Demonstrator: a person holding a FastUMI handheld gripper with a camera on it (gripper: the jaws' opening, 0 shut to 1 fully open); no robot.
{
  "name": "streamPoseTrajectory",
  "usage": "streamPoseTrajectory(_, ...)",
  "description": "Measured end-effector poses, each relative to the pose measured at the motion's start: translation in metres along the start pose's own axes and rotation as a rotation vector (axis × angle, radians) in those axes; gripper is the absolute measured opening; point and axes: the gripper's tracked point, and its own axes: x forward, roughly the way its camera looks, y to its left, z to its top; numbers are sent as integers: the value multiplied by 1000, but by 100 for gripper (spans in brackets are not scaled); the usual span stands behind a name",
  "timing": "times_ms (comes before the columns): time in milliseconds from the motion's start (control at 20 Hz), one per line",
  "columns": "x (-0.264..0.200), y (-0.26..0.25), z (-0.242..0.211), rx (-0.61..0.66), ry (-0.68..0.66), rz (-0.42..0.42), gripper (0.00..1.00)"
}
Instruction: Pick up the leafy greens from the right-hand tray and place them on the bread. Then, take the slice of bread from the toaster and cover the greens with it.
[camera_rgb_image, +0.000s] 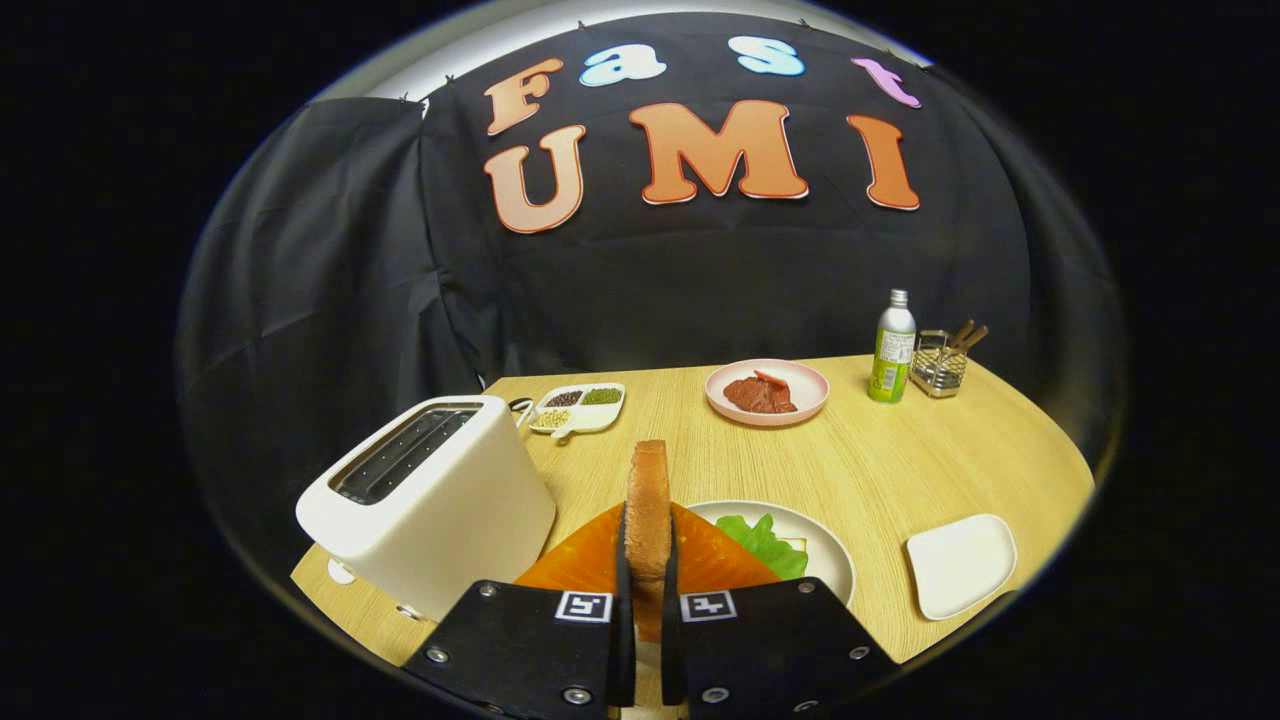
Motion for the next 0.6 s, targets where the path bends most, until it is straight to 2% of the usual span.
streamPoseTrajectory(600,13,-48,-22,43,53,-87,12)
